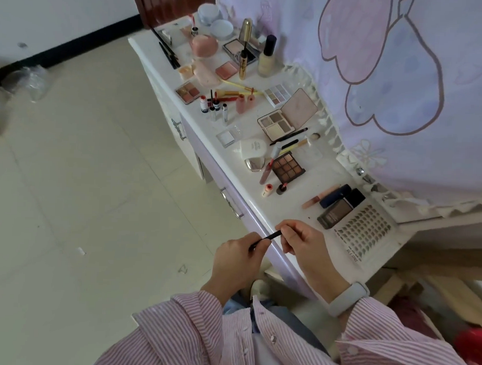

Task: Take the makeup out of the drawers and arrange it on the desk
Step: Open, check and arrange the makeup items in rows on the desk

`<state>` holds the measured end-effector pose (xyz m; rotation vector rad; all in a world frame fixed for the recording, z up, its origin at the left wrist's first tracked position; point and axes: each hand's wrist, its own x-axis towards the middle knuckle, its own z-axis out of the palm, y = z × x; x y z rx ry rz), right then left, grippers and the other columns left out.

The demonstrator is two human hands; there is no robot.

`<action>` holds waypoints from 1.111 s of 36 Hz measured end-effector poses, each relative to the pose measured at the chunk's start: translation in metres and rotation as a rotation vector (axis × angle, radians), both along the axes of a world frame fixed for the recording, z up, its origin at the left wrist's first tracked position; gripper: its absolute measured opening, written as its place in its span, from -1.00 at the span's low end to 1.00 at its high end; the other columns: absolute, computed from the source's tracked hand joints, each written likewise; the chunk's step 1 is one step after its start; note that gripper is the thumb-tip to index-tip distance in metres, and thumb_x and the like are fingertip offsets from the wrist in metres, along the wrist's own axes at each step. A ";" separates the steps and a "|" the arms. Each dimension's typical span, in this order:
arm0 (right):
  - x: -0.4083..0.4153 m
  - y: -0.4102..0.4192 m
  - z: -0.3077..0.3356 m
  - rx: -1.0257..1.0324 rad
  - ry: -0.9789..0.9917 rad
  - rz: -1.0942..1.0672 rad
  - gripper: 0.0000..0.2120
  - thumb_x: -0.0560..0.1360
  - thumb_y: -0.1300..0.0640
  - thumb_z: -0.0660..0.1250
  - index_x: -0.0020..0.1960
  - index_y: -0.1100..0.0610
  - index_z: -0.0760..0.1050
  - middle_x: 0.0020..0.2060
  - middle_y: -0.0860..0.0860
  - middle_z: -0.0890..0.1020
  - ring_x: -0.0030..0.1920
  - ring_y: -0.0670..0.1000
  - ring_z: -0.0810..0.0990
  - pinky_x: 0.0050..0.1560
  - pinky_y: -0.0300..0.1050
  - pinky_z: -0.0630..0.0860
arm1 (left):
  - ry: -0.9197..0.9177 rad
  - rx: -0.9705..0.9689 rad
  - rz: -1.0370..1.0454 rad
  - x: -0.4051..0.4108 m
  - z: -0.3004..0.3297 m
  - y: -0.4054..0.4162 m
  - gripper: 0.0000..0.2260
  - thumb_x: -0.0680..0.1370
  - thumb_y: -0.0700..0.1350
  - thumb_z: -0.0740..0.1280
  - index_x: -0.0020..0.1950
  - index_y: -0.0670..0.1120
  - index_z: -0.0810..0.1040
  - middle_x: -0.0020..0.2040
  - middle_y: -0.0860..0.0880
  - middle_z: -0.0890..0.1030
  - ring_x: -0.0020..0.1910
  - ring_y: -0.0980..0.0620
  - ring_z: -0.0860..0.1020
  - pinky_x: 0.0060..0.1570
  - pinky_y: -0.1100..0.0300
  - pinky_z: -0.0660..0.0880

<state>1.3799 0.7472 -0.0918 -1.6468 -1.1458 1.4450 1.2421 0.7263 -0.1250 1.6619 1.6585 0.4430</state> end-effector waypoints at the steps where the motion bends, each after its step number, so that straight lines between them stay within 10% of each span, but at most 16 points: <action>1: 0.000 -0.001 0.001 0.008 -0.019 -0.004 -0.73 0.54 0.35 0.17 -0.22 0.10 0.52 -0.50 -0.03 0.46 -0.48 -0.17 0.41 -0.35 -0.36 0.43 | 0.011 -0.001 -0.009 0.000 0.001 0.000 -0.75 0.59 0.05 0.18 -0.27 0.02 0.36 -0.50 0.11 0.31 -0.53 0.14 0.28 -0.48 0.37 0.14; 7: -0.001 0.006 0.016 0.044 -0.030 0.064 -0.77 0.54 0.33 0.18 -0.19 0.14 0.53 -0.48 0.02 0.46 -0.47 -0.16 0.40 -0.37 -0.37 0.40 | 0.011 -0.006 0.017 -0.008 0.010 0.006 -0.66 0.57 0.12 0.17 -0.39 0.08 0.25 -0.50 0.08 0.33 -0.50 0.14 0.31 -0.45 0.32 0.16; 17: 0.035 0.036 0.019 0.153 -0.204 0.060 -0.84 0.52 0.31 0.24 -0.17 0.12 0.52 -0.38 0.00 0.51 -0.41 -0.20 0.46 -0.31 -0.39 0.42 | -0.054 -0.035 -0.070 0.000 0.012 0.021 -0.71 0.54 0.12 0.25 0.16 -0.02 0.43 -0.26 0.03 0.56 -0.33 0.12 0.47 -0.24 0.24 0.43; 26: 0.107 0.085 -0.014 0.100 -0.483 0.252 -0.91 0.50 0.24 0.28 -0.01 0.15 0.51 -0.10 0.04 0.64 -0.09 0.02 0.58 -0.23 -0.39 0.42 | -0.076 -0.125 0.198 0.033 -0.024 0.017 -0.85 0.61 -0.18 0.13 0.11 -0.18 0.42 -0.22 0.01 0.47 -0.35 0.11 0.40 -0.34 0.21 0.31; 32: 0.118 0.119 -0.060 0.129 -0.605 0.521 -0.90 0.50 0.24 0.31 0.00 0.18 0.55 -0.05 0.08 0.60 0.01 0.03 0.55 -0.03 -0.30 0.34 | 0.089 0.017 0.280 0.077 -0.050 0.024 -0.83 0.57 -0.17 0.25 0.10 -0.09 0.60 -0.01 -0.03 0.57 -0.01 -0.02 0.51 0.02 0.20 0.31; 40: 0.111 0.140 -0.095 0.355 -0.676 0.691 -0.91 0.47 0.23 0.34 -0.06 0.17 0.60 -0.11 0.06 0.60 -0.04 0.03 0.47 -0.04 -0.19 0.36 | 0.306 0.212 0.363 0.114 -0.082 0.037 -0.85 0.35 -0.17 0.52 -0.13 -0.01 0.67 -0.23 0.02 0.56 -0.25 -0.03 0.52 -0.12 0.13 0.33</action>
